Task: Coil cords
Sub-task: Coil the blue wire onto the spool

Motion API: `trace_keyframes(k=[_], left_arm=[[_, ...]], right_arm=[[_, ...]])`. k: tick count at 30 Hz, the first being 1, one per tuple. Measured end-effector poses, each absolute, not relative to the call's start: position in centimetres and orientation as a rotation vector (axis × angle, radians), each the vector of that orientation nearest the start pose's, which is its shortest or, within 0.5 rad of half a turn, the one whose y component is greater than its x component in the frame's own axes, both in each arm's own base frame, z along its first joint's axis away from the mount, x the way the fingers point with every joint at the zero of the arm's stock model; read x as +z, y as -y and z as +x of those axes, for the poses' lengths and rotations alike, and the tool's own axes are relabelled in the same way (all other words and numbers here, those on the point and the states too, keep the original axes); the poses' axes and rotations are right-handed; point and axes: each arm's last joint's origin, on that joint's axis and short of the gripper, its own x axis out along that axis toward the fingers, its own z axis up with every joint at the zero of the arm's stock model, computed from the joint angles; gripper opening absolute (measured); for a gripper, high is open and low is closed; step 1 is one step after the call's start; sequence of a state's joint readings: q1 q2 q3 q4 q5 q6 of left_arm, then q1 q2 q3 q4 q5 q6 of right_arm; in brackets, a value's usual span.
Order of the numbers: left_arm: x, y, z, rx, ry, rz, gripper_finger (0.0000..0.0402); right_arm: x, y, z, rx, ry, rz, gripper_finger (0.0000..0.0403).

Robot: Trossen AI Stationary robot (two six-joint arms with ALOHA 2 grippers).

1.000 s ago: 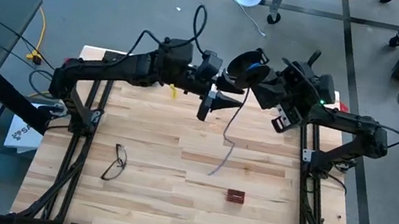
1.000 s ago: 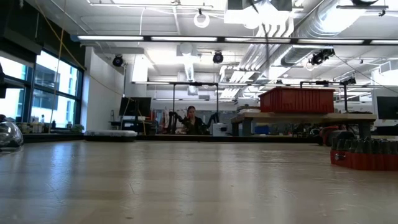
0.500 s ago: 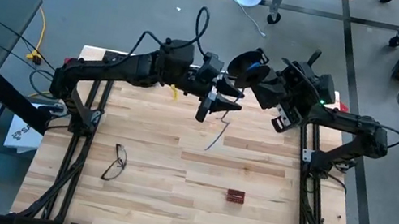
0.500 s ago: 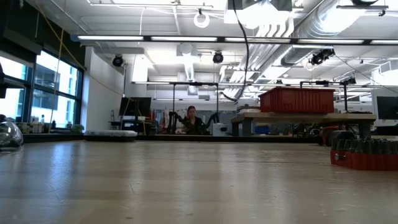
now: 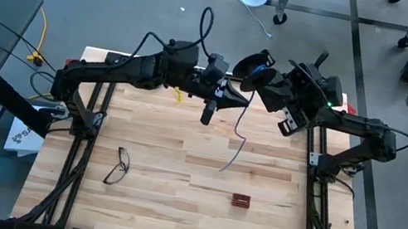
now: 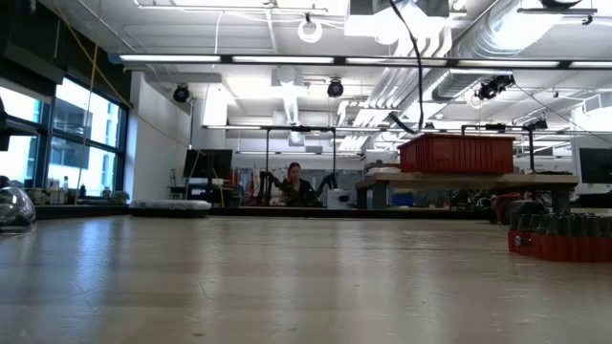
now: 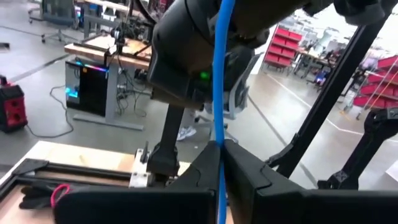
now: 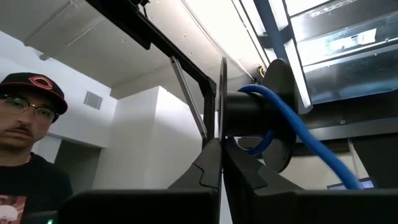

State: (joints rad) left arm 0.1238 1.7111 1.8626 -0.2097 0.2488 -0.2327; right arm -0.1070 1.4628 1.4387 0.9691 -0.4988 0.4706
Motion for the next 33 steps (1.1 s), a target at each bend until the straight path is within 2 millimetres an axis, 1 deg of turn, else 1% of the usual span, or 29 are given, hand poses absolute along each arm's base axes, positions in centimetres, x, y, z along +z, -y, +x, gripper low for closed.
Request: trace_keyframes(k=[3,9,13,19,27,29,33], left_arm=[[45.59,-4.04,38.36,-0.122,-0.069,-0.249,0.0036],[45.41,-4.00,38.35,-0.125,-0.090,-0.276,0.0102],[45.42,-4.00,38.35,-0.126,-0.088,-0.263,0.0127],[45.14,-3.88,38.31,-0.158,-0.123,-0.280,0.0131],[44.98,-3.98,38.30,-0.132,-0.134,-0.253,0.0127],[44.90,-4.05,38.29,-0.110,-0.139,-0.247,0.0115],[44.83,-4.08,38.29,-0.097,-0.144,-0.231,0.0071]], right_arm=[[49.56,1.74,29.23,0.563,0.796,0.149,0.0000],[49.56,1.74,29.23,0.564,0.795,0.148,0.0000],[49.56,1.74,29.23,0.564,0.795,0.148,0.0000],[49.56,1.74,29.23,0.564,0.795,0.148,0.0000],[49.56,1.74,29.23,0.564,0.795,0.148,0.0000],[49.55,1.74,29.23,0.565,0.795,0.148,0.0000],[49.55,1.74,29.23,0.565,0.795,0.148,0.0000]])
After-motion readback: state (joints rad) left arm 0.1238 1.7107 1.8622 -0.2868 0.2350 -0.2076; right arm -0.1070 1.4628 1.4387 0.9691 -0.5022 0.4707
